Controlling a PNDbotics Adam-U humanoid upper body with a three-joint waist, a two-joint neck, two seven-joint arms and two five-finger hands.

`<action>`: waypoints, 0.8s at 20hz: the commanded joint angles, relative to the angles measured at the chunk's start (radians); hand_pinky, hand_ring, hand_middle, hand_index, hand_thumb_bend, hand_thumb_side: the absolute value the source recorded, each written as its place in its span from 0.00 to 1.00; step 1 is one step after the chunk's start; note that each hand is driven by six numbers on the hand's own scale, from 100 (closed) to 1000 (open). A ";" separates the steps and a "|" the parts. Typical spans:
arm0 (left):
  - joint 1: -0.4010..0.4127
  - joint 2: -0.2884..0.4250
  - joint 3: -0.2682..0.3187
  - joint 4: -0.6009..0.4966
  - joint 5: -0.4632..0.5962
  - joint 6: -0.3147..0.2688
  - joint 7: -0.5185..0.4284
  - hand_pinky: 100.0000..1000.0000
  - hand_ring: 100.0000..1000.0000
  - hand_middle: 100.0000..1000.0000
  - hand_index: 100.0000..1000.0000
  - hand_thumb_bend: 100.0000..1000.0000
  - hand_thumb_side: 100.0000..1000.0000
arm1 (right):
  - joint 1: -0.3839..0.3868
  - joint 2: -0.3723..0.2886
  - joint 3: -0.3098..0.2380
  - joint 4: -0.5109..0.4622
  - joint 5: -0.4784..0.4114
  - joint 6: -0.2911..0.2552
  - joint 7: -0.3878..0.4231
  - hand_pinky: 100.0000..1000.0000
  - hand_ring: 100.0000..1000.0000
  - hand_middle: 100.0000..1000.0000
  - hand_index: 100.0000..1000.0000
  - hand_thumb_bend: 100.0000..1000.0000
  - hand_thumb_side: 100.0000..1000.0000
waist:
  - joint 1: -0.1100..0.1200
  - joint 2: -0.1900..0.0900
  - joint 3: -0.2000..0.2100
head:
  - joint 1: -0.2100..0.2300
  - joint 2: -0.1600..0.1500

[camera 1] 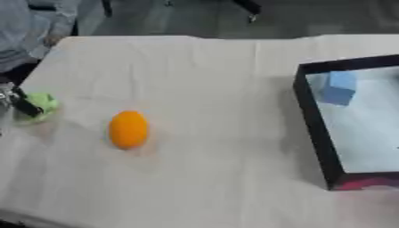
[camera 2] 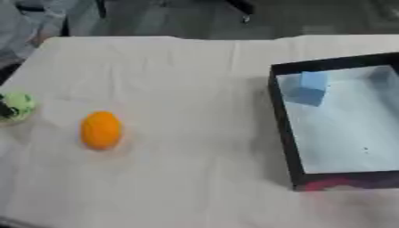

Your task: Pick up the objects with one hand, pass them to the other hand, and then place them into the box on the other side of the table.

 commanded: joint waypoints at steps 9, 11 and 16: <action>0.039 0.096 -0.033 -0.244 0.040 -0.044 -0.029 0.71 0.58 0.48 0.45 0.24 0.00 | -0.003 -0.029 -0.010 -0.020 -0.025 0.008 -0.004 0.98 1.00 1.00 0.96 0.54 0.22 | -0.003 -0.049 0.016 | -0.011 0.006; 0.049 0.103 -0.038 -0.293 0.053 -0.054 -0.029 0.72 0.58 0.47 0.45 0.22 0.00 | -0.004 -0.030 -0.010 -0.021 -0.030 0.009 -0.006 0.98 1.00 1.00 0.96 0.54 0.22 | -0.004 -0.054 0.018 | -0.011 0.006; 0.073 0.117 -0.053 -0.411 0.091 -0.068 -0.036 0.72 0.57 0.46 0.44 0.21 0.00 | -0.011 -0.032 -0.007 -0.021 -0.046 0.012 -0.008 0.98 1.00 0.99 0.96 0.54 0.21 | -0.004 -0.064 0.024 | -0.013 0.005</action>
